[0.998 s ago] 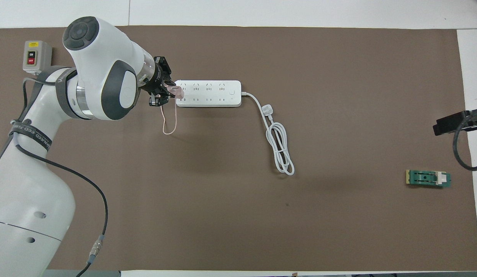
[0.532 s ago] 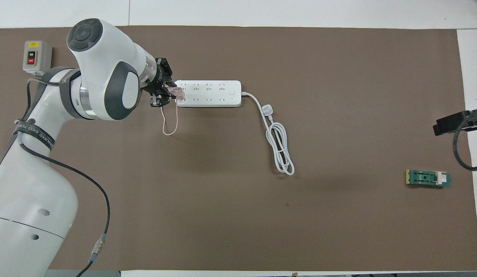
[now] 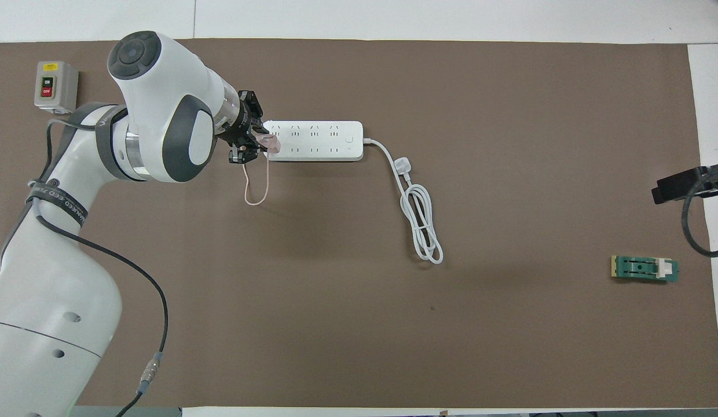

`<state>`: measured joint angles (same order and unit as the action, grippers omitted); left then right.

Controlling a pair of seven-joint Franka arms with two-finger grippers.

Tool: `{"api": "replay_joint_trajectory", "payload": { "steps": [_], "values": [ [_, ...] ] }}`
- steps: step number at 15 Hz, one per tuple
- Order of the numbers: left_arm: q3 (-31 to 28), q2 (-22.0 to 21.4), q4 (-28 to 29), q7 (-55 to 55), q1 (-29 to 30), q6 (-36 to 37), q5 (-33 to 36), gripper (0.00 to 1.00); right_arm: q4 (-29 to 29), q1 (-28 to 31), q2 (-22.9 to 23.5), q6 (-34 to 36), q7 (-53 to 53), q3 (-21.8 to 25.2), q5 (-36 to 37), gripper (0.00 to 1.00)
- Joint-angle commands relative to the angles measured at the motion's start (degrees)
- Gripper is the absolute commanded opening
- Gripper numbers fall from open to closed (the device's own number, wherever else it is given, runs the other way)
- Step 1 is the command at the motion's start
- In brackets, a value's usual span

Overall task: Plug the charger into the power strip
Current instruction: 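Push the charger prongs into the strip socket with the left gripper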

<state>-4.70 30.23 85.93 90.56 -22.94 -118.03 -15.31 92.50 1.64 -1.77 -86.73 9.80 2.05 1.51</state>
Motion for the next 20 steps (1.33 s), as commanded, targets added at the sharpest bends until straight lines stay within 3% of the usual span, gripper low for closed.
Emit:
{"api": "replay_joint_trajectory", "payload": {
  "steps": [1, 20],
  "values": [
    [-0.4, 0.3, 0.7, -1.5, -0.4, -1.0, -0.8, 0.0, 0.8, 0.6, -1.0, 0.0, 0.7, -0.6, 0.8, 1.0],
    [-0.4, 0.6, 1.0, -2.0, -0.4, -1.1, -0.6, 0.0, 0.8, 0.6, -1.0, 0.0, 0.7, -0.6, 0.8, 1.0]
  ]
}}
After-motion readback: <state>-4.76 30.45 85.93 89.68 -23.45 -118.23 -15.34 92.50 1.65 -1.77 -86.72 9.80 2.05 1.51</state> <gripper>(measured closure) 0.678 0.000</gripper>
